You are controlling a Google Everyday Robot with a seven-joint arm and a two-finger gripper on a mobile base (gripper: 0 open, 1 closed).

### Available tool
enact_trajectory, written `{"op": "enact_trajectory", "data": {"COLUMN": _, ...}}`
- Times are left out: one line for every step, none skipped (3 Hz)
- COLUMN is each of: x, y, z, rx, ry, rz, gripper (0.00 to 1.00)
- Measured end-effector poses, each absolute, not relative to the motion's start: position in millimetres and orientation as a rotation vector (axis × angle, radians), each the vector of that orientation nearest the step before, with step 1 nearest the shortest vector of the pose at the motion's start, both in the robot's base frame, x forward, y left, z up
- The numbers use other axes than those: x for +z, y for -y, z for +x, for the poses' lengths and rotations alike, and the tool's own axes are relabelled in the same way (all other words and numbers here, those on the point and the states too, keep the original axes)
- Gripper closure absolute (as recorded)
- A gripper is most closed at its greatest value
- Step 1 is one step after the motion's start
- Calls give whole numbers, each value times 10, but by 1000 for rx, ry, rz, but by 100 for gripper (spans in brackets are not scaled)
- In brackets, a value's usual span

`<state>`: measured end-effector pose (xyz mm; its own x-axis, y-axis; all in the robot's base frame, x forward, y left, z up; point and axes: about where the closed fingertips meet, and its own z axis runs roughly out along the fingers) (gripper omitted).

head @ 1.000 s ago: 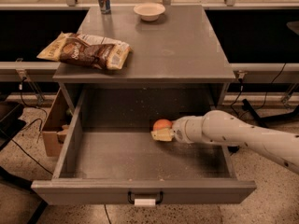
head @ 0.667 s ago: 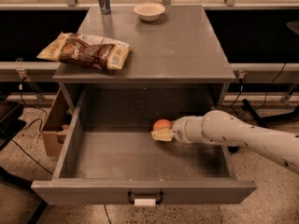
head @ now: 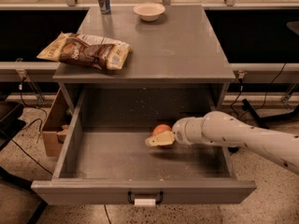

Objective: Place orange into top drawer

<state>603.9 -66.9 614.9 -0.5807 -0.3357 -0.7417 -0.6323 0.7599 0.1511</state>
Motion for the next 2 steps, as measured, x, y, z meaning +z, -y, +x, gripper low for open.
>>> {"op": "enact_trajectory", "data": {"x": 6149, "y": 669, "z": 6039, "rx": 527, "ry": -2228, "rz": -720, "gripper": 0}}
{"op": "enact_trajectory", "data": {"x": 6209, "y": 678, "z": 6021, "rx": 574, "ry": -2201, "rz": -713, "gripper": 0}}
